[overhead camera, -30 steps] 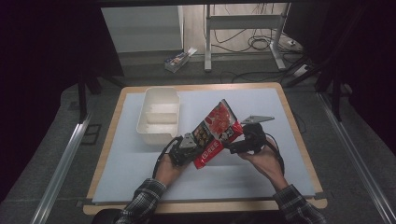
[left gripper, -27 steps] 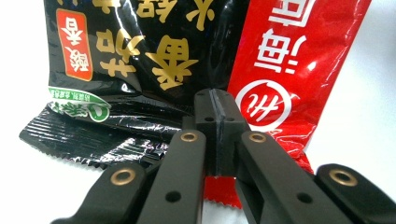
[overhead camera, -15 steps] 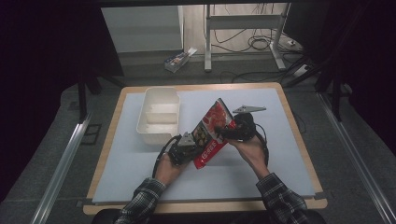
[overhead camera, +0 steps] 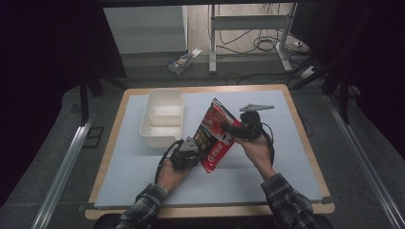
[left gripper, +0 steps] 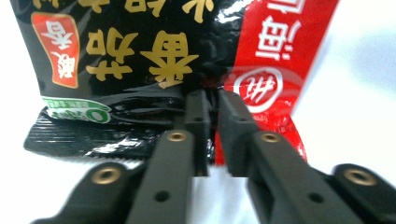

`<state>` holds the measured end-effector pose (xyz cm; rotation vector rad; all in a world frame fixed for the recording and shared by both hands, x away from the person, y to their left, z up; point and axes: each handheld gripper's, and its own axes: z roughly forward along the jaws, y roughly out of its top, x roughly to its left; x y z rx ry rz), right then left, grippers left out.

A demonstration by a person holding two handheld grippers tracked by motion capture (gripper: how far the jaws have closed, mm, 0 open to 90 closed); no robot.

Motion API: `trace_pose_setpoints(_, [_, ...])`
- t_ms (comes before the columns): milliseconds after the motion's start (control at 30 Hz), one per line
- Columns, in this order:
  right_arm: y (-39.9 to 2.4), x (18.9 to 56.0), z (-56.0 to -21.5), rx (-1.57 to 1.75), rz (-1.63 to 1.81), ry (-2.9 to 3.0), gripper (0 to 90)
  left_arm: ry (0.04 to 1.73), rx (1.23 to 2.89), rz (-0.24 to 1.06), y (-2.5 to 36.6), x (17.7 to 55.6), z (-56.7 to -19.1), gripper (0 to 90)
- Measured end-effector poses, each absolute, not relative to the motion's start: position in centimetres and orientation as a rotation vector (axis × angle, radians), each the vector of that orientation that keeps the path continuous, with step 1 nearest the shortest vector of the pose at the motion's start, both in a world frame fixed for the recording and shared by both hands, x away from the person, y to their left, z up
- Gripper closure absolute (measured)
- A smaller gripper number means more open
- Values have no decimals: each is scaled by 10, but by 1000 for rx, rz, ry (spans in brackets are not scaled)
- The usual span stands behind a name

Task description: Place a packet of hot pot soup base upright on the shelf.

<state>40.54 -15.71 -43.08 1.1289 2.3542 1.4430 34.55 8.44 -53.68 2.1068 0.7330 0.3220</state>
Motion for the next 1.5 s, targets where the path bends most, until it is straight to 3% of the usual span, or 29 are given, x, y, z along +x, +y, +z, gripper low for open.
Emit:
trace_pose_setpoints(133, [-155,406,-423,1095,1429,2360,740,723,2100,372,84,339,-532,663])
trace_pose_setpoints(167, [-154,406,-417,1079,1425,2360,740,730,2081,372,86,336,-529,576])
trace_pose_setpoints(400, [-157,408,-401,1050,1410,2347,742,740,2054,285,91,324,-521,305])
trace_pose_setpoints(667, [-159,417,-386,1040,1429,2326,741,773,2077,278,97,302,-516,139])
trace_pose_setpoints(1133, [-149,441,-357,1025,1442,2308,738,852,2131,353,129,264,-523,43])
trace_pose_setpoints(1500, [-119,459,-335,971,1488,2314,738,884,2114,366,139,249,-523,22])
